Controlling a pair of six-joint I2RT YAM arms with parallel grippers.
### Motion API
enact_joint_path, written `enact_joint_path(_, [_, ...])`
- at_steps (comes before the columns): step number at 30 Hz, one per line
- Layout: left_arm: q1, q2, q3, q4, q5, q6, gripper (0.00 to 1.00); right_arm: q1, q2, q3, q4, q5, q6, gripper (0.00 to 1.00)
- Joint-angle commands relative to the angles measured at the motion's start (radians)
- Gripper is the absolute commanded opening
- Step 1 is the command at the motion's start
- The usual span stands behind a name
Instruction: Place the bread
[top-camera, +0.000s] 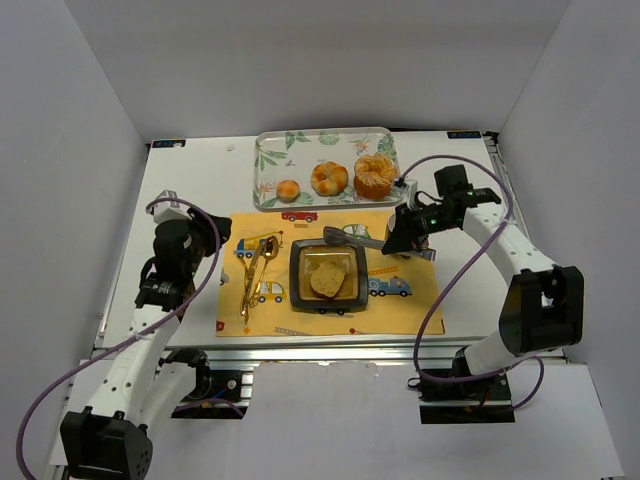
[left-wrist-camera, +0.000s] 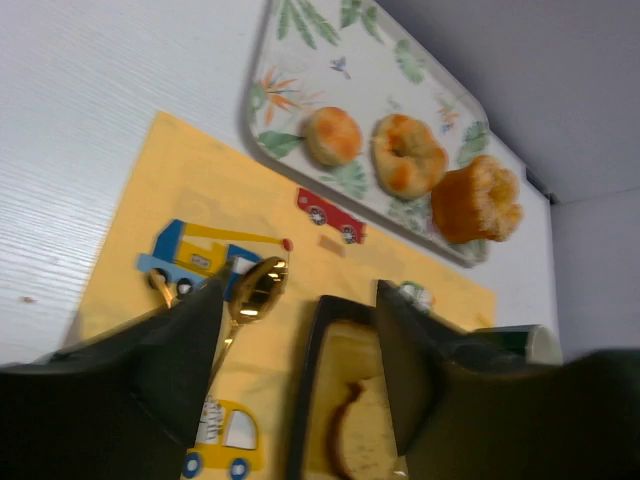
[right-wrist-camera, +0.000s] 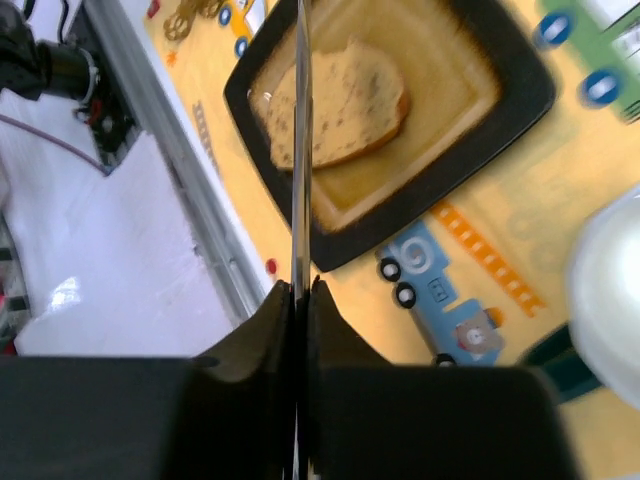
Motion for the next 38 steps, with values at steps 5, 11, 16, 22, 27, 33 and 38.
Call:
enact_joint_path(5, [-0.027,0.139,-0.011,0.177,0.303,0.019,0.0,-0.138,-0.195,0.045,0.375,0.239,0.181,0.0])
enact_joint_path(11, [-0.312,0.389,0.122,0.078,0.278,0.197,0.5,-0.212,-0.282,-0.271,0.819,0.824,0.228,0.0])
enact_joint_path(16, [-0.453,0.547,0.203,0.035,0.228,0.289,0.61,-0.38,-0.098,-0.305,0.804,0.722,0.258,0.02])
enact_joint_path(22, [-0.512,0.684,0.274,-0.042,0.13,0.39,0.65,-0.43,0.076,-0.282,0.854,0.712,0.183,0.37])
enact_joint_path(27, [-0.535,0.736,0.314,-0.062,0.09,0.43,0.66,-0.439,0.097,-0.259,0.796,0.716,0.105,0.71])
enact_joint_path(33, [-0.55,0.759,0.333,-0.05,0.09,0.452,0.67,-0.442,-0.002,-0.219,0.703,0.79,0.079,0.89])
enact_joint_path(38, [-0.555,0.784,0.339,-0.025,0.156,0.463,0.68,-0.442,-0.097,-0.191,0.672,0.701,0.08,0.89])
